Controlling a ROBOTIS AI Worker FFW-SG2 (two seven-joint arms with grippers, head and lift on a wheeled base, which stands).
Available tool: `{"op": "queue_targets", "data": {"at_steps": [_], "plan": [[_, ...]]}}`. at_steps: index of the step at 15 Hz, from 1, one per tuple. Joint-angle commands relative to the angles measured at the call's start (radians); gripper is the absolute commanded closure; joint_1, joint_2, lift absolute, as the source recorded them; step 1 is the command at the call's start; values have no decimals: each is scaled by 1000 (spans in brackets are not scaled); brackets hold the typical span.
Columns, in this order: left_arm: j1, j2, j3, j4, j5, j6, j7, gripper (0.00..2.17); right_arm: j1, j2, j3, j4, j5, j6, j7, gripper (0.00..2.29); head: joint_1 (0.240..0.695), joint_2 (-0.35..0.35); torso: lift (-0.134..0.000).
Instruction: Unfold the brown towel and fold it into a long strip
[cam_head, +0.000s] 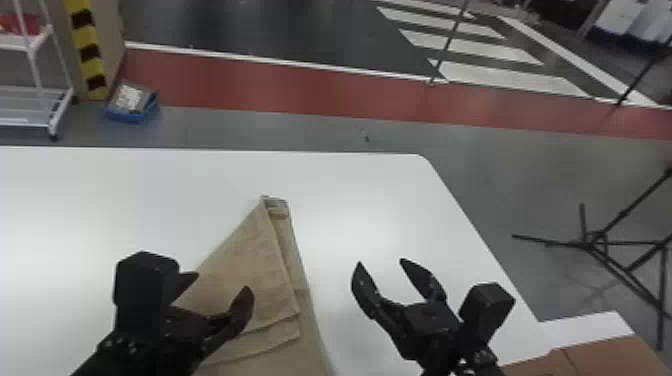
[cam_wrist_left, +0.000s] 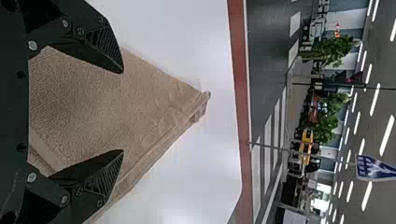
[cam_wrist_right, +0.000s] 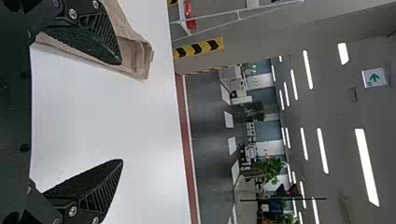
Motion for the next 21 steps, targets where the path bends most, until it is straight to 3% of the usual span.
{"op": "queue_targets", "data": {"at_steps": [1,4,5,6,8,10,12,15,21], "plan": [[-1,2,29,21,4,-67,14,39,1,2,-1,0,7,29,13,194,695,-292,-123],[0,2,28,45,6,-134,30,46,0,2,-1,25,12,19,13,194,695,-262,-123],[0,2,19,65,9,-159,19,46,-3,2,-18,39,-19,4,9,194,695,-256,-123],[0,2,6,80,9,-180,13,46,-6,2,-58,46,-69,1,-10,194,695,-259,-123],[0,3,-24,105,4,-226,7,43,-9,2,-135,46,-108,7,-119,191,695,-292,-123],[2,6,-53,111,3,-232,0,43,-12,2,-193,42,-118,22,-167,191,695,-350,-123],[0,9,-86,137,-2,-278,-29,120,-12,2,-215,43,-118,22,-187,191,695,-350,-123],[-26,11,-139,225,-28,-334,-81,336,-14,2,-215,45,-117,29,-188,188,695,-350,-123],[-35,23,-153,268,-57,-334,-99,458,-26,2,-207,51,-123,44,-185,184,695,-350,-123]]}}
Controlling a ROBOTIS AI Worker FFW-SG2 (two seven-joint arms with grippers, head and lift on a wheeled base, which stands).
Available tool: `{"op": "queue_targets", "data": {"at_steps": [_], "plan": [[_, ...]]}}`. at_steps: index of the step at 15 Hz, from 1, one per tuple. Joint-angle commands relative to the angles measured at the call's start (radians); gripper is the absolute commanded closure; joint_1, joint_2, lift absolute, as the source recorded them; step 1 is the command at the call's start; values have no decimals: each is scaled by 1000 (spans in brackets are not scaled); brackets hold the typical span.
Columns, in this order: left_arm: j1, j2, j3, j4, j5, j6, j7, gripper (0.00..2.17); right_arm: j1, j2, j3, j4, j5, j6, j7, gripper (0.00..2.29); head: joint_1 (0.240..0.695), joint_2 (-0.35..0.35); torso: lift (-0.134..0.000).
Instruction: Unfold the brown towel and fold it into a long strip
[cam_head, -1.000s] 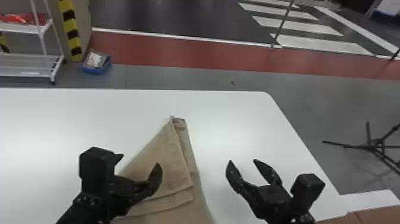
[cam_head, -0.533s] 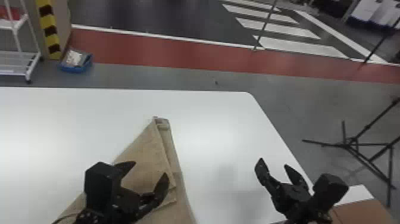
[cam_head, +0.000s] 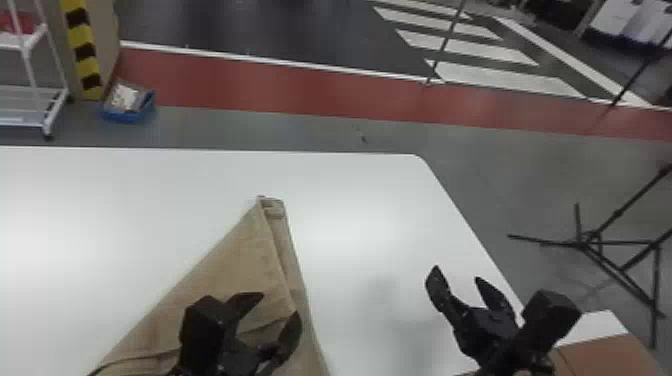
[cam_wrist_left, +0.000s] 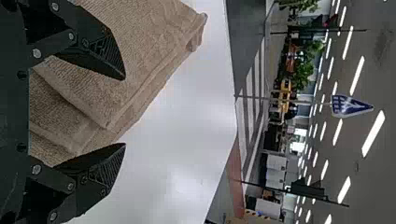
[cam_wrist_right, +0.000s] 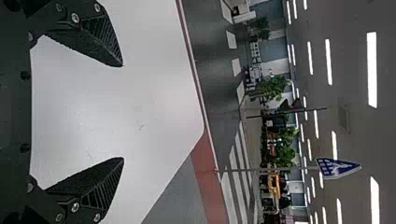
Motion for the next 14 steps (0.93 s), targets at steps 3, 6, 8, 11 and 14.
{"op": "queue_targets", "data": {"at_steps": [3,6,8,11,14], "plan": [[0,12,5,19,-24,0,10,701,-9,1,1,5,-9,6,2,184,695,-350,-123],[-1,13,8,22,-27,3,11,704,-12,1,4,3,-9,12,4,184,695,-350,-123],[-1,13,8,22,-28,3,13,728,-14,1,5,3,-18,12,5,184,695,-350,-123],[-12,12,9,30,-31,18,30,1241,-17,1,2,5,-29,15,13,184,695,-350,-123],[-12,12,14,28,-30,18,33,1369,-18,1,1,6,-30,18,16,184,695,-350,-123]]}}
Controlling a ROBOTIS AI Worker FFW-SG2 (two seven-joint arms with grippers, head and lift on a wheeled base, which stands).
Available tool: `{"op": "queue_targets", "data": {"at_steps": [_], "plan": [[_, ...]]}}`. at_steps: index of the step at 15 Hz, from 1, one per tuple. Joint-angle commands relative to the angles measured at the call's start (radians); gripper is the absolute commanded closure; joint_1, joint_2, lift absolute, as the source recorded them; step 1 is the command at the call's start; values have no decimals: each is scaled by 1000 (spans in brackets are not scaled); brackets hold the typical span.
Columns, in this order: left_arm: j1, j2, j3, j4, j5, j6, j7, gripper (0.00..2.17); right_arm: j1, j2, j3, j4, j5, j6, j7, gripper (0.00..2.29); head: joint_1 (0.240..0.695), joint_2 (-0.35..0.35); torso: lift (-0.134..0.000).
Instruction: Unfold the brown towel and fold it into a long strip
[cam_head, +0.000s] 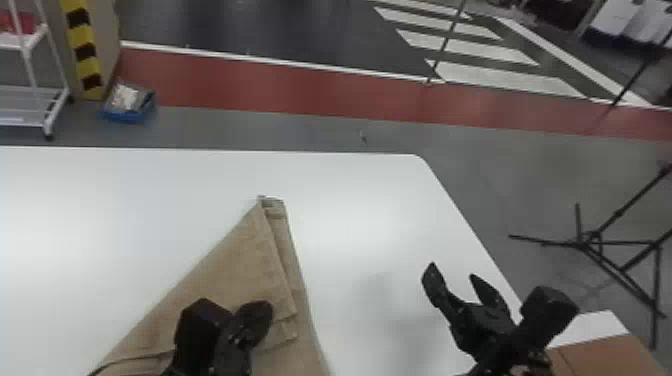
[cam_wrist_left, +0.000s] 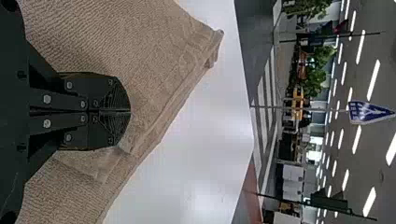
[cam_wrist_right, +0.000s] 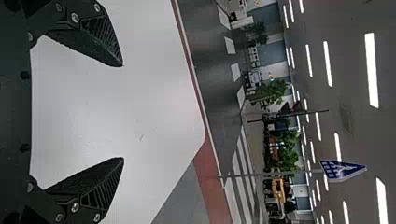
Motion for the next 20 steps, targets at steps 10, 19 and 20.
{"op": "queue_targets", "data": {"at_steps": [10,19,20], "plan": [[4,11,8,-13,1,3,24,272,-3,1,-2,11,-13,-6,13,184,695,-350,-123],[8,11,16,-24,-3,13,22,1062,-6,1,-2,15,-24,-6,18,181,695,-350,-123],[8,11,17,-24,-3,13,22,1062,-6,1,-2,15,-25,-6,18,181,695,-350,-123]]}}
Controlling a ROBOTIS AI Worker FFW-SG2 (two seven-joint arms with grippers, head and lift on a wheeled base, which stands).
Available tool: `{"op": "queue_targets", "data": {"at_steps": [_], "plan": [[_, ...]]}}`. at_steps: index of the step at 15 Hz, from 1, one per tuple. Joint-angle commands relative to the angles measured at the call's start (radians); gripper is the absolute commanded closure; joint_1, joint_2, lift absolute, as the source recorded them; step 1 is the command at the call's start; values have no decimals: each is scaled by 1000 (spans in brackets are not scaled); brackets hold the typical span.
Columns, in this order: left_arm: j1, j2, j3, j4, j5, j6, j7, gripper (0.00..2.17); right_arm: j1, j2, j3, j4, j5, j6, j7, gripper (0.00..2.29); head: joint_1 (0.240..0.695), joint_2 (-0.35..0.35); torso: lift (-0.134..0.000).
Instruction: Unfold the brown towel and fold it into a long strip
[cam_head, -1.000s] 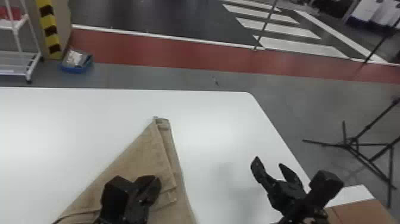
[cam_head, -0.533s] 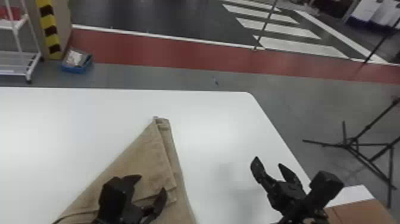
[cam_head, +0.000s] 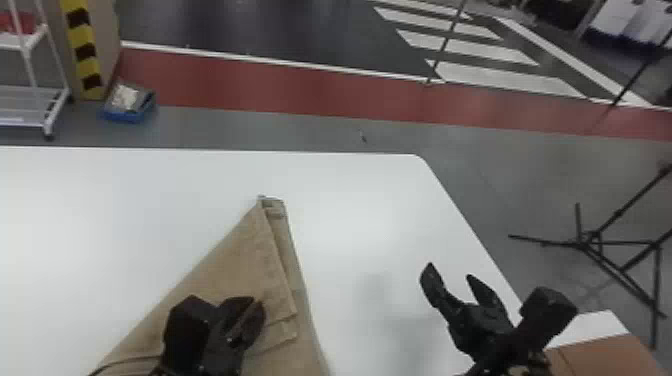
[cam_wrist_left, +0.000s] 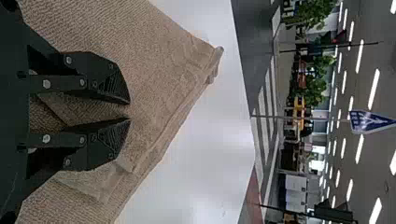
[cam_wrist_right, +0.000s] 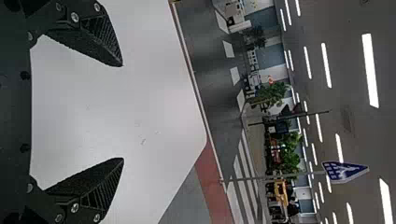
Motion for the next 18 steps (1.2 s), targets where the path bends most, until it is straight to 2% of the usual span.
{"op": "queue_targets", "data": {"at_steps": [1,5,6,7,11,13,16,17,18], "plan": [[2,0,1,-7,0,0,0,1062,-1,1,0,2,-1,0,0,181,695,-350,-123],[3,0,1,-22,0,0,0,1065,-2,1,3,2,-1,0,0,181,695,-350,-123],[2,0,3,-22,0,3,0,1207,-4,1,3,3,-2,0,2,181,695,-350,-123],[2,-2,4,-22,0,3,8,1474,-4,1,1,3,-2,0,2,181,695,-350,-123],[0,0,32,-80,11,3,15,1477,-2,1,6,-1,-4,0,2,181,695,-350,-123],[2,-2,78,-134,25,3,24,1477,-2,1,17,-7,-2,3,2,181,695,-350,-123],[-24,-9,148,-128,43,15,78,1474,5,1,49,-30,-1,43,18,181,695,-350,-123],[-29,-8,154,-110,41,25,92,1399,8,1,61,-38,1,52,31,181,695,-350,-123],[-29,-8,157,-88,32,18,100,886,11,1,76,-44,7,74,49,184,695,-350,-123]]}}
